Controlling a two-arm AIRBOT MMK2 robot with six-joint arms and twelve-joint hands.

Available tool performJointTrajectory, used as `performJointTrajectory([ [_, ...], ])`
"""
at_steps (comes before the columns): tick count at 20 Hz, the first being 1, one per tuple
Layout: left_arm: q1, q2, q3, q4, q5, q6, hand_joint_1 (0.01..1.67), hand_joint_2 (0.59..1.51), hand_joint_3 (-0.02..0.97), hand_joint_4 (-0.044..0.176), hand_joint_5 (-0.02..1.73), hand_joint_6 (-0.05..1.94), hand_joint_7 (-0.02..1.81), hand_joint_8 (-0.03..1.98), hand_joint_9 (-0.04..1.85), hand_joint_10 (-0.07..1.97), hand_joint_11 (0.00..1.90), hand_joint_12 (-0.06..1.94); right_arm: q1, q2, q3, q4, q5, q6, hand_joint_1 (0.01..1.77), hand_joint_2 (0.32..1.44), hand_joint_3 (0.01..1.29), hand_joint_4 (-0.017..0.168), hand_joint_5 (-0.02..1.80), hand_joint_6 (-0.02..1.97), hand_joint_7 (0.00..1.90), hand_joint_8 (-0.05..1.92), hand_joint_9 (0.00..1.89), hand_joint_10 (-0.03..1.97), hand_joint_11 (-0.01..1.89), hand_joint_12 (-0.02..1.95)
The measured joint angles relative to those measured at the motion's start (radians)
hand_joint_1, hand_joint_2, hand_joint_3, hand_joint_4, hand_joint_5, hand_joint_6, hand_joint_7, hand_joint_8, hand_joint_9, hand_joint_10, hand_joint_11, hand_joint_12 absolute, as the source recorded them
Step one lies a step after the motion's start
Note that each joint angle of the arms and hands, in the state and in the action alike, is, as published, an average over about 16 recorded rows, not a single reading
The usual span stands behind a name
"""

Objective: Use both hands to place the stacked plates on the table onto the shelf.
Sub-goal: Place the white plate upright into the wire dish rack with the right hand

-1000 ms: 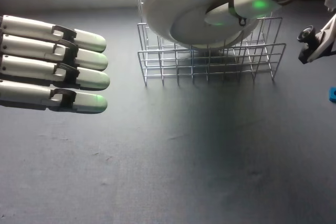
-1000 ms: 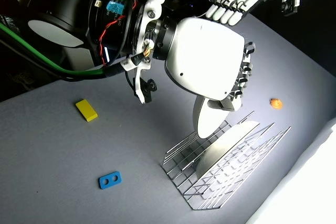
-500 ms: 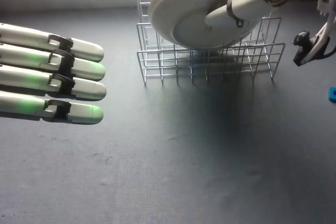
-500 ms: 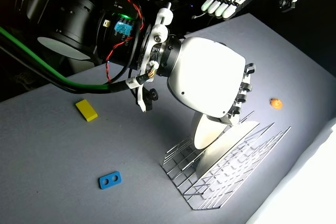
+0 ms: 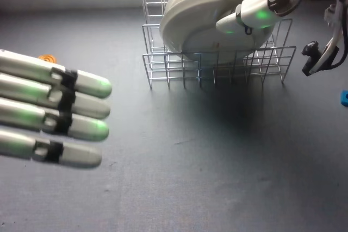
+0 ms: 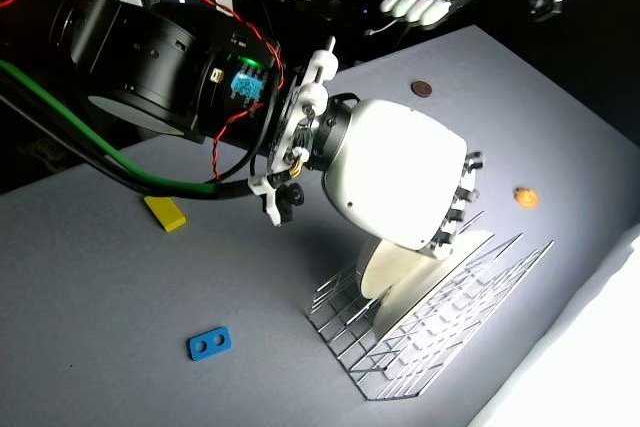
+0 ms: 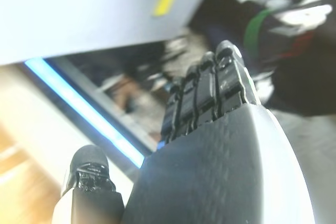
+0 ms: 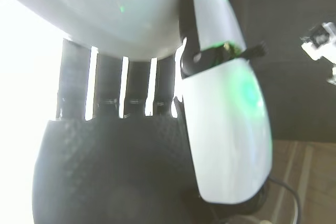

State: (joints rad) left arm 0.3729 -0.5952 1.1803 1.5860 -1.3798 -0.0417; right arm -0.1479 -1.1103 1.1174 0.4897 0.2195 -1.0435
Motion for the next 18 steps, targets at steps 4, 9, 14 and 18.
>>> performJointTrajectory([
  [4,0.007,-0.003,-0.009,-0.003,-0.031,0.014,0.01,1.112,0.004,0.002,0.03,0.01,0.02,0.0,0.02,0.01,0.01,0.01,-0.015,-0.006,0.011,0.007,0.006,0.0,1.25,1.06,0.01,-0.006,0.93,0.85,1.03,1.11,1.0,1.03,0.87,1.39],
  [9,0.014,-0.007,-0.018,-0.019,-0.047,0.035,0.01,1.112,0.005,0.003,0.02,0.01,0.02,0.0,0.02,0.01,0.01,0.01,-0.036,-0.012,0.021,0.01,0.013,0.001,1.25,1.06,0.01,-0.006,0.92,0.86,1.03,1.08,1.01,1.0,0.86,1.37],
  [14,0.019,-0.011,-0.024,-0.028,-0.054,0.045,0.01,1.115,0.005,0.003,0.02,0.01,0.02,0.0,0.02,0.01,0.01,0.01,-0.053,-0.016,0.027,0.011,0.018,0.001,1.24,1.08,0.01,-0.007,0.9,0.9,1.01,1.09,0.99,0.97,0.83,1.37],
  [18,0.019,-0.013,-0.024,-0.029,-0.06,0.048,0.01,1.118,0.005,0.002,0.02,0.01,0.02,0.0,0.02,0.01,0.01,0.01,-0.063,-0.018,0.029,0.011,0.016,0.001,1.22,1.12,0.01,-0.007,0.83,1.02,0.95,1.15,0.93,0.97,0.77,1.39],
])
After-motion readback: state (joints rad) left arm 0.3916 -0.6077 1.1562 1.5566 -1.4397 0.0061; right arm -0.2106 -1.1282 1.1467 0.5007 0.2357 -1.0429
